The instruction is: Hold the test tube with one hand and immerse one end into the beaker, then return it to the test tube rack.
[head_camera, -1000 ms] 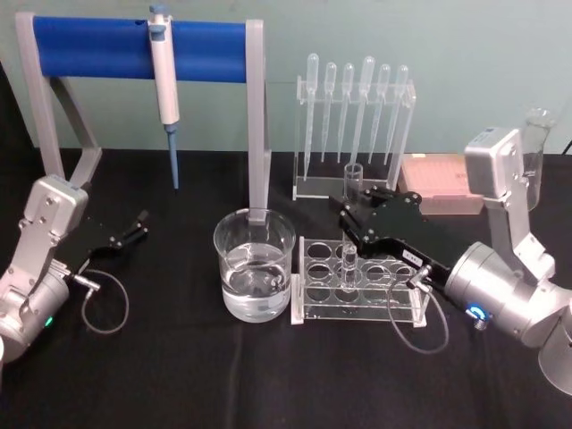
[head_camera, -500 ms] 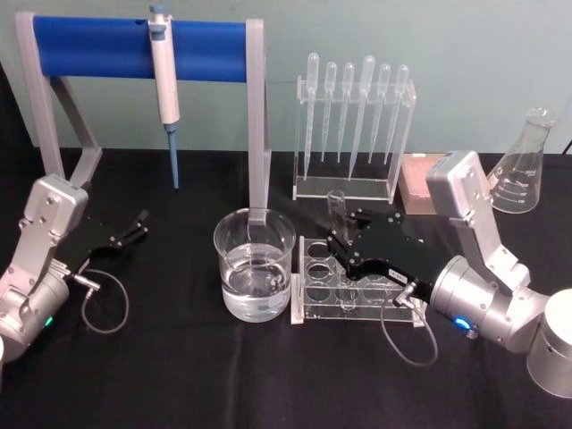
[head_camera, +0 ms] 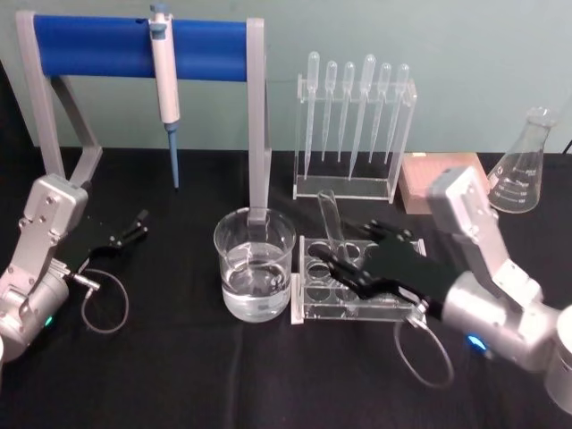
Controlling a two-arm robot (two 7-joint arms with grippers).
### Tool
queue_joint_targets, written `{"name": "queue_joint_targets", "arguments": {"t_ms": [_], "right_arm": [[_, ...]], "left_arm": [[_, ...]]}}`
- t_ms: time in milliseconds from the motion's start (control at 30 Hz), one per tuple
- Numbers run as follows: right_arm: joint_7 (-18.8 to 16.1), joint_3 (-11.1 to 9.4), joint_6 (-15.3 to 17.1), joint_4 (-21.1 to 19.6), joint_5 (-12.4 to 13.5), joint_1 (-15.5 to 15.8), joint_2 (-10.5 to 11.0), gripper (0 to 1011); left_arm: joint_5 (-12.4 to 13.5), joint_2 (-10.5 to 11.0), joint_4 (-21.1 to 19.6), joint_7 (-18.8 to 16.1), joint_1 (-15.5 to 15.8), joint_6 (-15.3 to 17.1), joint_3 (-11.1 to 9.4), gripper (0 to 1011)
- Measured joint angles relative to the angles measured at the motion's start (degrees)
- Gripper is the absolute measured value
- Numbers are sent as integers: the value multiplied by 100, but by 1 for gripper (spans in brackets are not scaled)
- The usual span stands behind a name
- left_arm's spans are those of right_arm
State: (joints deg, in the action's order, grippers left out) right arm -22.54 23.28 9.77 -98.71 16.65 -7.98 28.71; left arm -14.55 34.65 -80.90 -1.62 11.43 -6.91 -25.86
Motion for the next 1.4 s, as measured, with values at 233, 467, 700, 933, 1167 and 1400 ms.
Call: {"name": "queue_joint_targets", "arguments": {"t_ms": [233,467,700,933,1167,1400], "right_arm": [[274,-589,270,-791,159,796,412,763],[686,-1144,161,-814,53,1135,443,954],[1448,-1510,-471,-135,-339,1178,2,1004],[1889,-1575,-1027,588,-655,1081,-447,1004],[1849,-1434,-1087,1011,-849,927,-588,1004],[1841,-1451,-1074,941,-813,950,-561,1004]], "left_arm": [[0,0,0,0,0,0,0,1000],[0,0,0,0,0,0,0,1000],[0,0,0,0,0,0,0,1000],[0,0,0,0,0,0,0,1000],[0,0,0,0,0,0,0,1000],[0,0,0,0,0,0,0,1000]]}}
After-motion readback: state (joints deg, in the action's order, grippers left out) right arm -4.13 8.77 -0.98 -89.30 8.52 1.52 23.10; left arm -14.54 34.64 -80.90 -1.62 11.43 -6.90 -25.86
